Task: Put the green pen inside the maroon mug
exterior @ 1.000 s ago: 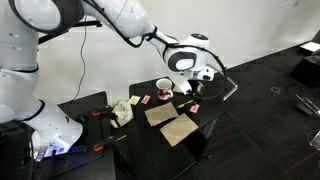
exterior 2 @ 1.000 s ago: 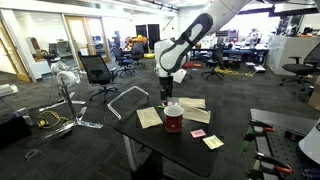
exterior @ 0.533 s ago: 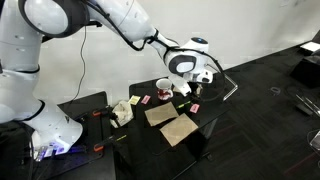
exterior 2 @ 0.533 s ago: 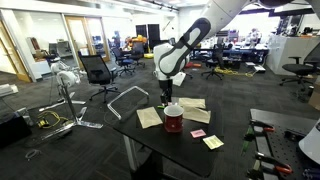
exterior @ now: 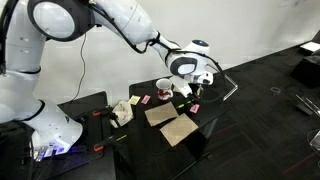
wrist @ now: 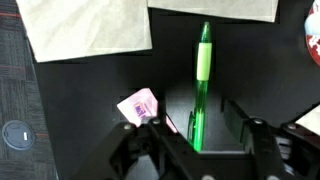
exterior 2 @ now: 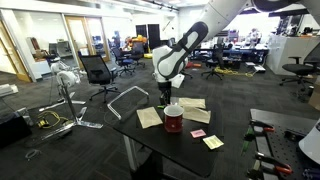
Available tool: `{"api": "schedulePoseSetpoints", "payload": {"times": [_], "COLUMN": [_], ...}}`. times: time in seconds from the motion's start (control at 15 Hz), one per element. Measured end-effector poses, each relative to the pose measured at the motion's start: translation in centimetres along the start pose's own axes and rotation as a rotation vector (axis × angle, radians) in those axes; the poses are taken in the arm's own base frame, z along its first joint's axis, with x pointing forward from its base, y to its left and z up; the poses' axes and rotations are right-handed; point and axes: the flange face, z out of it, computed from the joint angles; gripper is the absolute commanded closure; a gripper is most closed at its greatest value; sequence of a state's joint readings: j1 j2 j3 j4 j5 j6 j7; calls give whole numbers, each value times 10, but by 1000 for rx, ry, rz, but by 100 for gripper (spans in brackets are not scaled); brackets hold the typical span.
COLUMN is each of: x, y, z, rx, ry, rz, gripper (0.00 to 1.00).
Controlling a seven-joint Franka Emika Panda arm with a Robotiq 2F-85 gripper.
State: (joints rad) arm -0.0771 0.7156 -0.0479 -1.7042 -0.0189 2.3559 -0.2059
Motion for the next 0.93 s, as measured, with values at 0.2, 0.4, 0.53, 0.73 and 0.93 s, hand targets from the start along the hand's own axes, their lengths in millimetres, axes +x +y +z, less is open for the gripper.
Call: {"api": "schedulePoseSetpoints", "payload": {"times": [0.2, 0.4, 0.53, 0.73, 0.93], "x": [3, 7, 8, 9, 11], "y": [0, 0, 0, 1, 2], "z": [5, 5, 4, 0, -17], "rx": [0, 0, 0, -2, -6], "ry": [-2, 0, 2, 9, 33], "rz": [-1, -2, 0, 4, 14], "gripper": [84, 100, 96, 96, 96]}}
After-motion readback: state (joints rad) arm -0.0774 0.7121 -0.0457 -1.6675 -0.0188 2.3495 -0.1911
